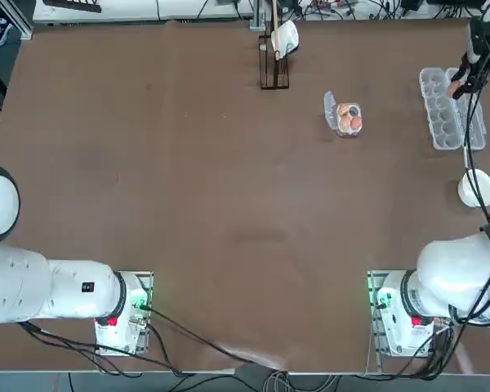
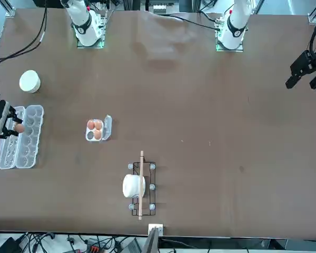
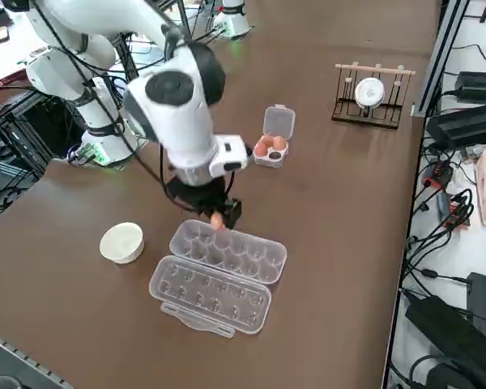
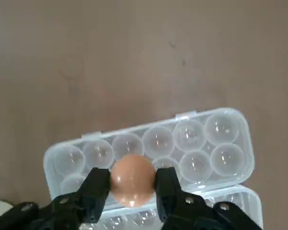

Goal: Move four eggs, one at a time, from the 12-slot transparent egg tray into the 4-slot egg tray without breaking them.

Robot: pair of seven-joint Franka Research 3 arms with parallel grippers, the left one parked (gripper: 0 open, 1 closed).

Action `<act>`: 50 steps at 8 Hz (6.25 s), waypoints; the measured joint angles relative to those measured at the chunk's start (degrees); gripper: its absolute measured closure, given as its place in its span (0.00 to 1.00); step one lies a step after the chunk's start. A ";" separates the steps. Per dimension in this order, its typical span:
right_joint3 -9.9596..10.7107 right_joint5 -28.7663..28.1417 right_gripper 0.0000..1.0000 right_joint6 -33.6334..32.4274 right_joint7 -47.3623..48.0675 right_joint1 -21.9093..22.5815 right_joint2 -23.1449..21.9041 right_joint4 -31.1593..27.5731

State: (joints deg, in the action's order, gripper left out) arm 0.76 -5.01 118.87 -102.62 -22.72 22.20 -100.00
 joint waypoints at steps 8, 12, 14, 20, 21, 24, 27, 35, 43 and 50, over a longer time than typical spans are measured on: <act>-0.59 -0.01 0.44 -6.17 54.83 22.59 -3.56 -0.66; -0.64 0.00 0.44 -3.14 72.89 32.00 -1.45 -2.17; -0.52 0.01 0.44 1.40 74.11 33.01 -0.17 -4.80; 0.15 0.06 0.44 8.23 74.07 33.44 2.39 -8.10; 0.28 0.06 0.44 8.30 74.07 33.44 2.67 -8.30; 0.46 0.06 0.44 8.31 74.07 33.42 2.95 -9.12; 0.63 0.06 0.44 8.34 74.07 33.39 3.03 -9.40; 0.97 0.06 0.00 8.63 74.05 32.94 3.59 -9.34; 3.11 0.04 0.00 -1.06 76.27 32.53 -7.71 -2.87; 3.33 2.29 0.00 -12.92 105.29 32.50 -18.91 -0.24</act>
State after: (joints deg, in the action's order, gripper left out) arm 4.09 -2.72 105.95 2.67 9.78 3.28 -100.24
